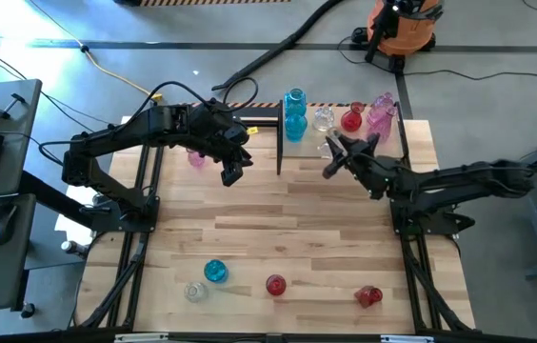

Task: Sort vases onto shelf
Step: Put the top transparent vase on the shelf aligned with the other transparent vase

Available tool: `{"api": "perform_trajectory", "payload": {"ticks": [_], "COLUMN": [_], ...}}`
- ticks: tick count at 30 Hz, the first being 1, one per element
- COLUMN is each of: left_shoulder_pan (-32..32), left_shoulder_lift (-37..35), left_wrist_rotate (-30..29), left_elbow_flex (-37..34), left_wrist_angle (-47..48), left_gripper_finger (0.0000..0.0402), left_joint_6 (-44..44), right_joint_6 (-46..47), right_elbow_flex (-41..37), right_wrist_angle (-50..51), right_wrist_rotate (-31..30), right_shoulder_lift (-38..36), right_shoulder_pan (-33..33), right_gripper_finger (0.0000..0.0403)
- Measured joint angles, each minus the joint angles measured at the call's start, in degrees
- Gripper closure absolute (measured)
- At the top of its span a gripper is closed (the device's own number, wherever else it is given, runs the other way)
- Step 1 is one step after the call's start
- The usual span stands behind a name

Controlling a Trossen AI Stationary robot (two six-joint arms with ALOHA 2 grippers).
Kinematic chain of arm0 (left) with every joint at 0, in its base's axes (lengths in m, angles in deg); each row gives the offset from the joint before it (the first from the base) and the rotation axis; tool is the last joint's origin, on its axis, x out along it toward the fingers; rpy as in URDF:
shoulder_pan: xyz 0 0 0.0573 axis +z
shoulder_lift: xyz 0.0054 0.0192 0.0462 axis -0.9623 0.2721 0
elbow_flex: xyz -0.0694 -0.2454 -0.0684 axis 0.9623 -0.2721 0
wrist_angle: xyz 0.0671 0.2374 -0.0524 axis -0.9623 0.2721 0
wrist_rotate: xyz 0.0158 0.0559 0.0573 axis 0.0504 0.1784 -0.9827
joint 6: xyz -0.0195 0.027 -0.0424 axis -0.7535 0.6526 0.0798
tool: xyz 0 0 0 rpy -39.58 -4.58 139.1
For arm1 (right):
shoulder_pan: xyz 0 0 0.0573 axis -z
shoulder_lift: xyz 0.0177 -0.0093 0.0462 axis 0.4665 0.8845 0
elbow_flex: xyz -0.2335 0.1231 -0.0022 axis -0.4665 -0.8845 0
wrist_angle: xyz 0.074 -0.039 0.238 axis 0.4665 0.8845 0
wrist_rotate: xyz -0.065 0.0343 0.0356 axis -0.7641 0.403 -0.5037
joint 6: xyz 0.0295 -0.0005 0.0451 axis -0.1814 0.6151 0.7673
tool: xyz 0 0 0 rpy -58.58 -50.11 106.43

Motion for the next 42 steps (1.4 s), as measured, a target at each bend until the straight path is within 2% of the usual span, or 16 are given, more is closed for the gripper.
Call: {"api": "perform_trajectory", "payload": {"ticks": [9,14,21,42], "left_shoulder_pan": [0.0,0.0,0.0,0.0], "left_shoulder_lift": [0.0,0.0,0.0,0.0], "left_wrist_rotate": [-0.1,-0.1,-0.1,0.0], "left_elbow_flex": [0.0,0.0,0.0,0.0], "left_wrist_angle": [0.0,0.0,0.0,0.0], "left_gripper_finger": [0.0316,0.0316,0.0316,0.0316], "left_joint_6": [2.9,3.0,3.0,3.0], "right_joint_6": [1.4,4.7,4.4,4.7], "right_elbow_flex": [0.0,0.0,0.0,0.1], "right_wrist_angle": [-4.0,-4.0,-4.0,-3.5], "right_wrist_rotate": [3.1,7.5,8.6,23.9], "right_shoulder_lift": [3.2,4.9,5.7,5.7], "right_shoulder_pan": [4.7,7.8,9.8,19.6], "right_gripper_finger": [0.032,0.032,0.0312,0.0311]}}
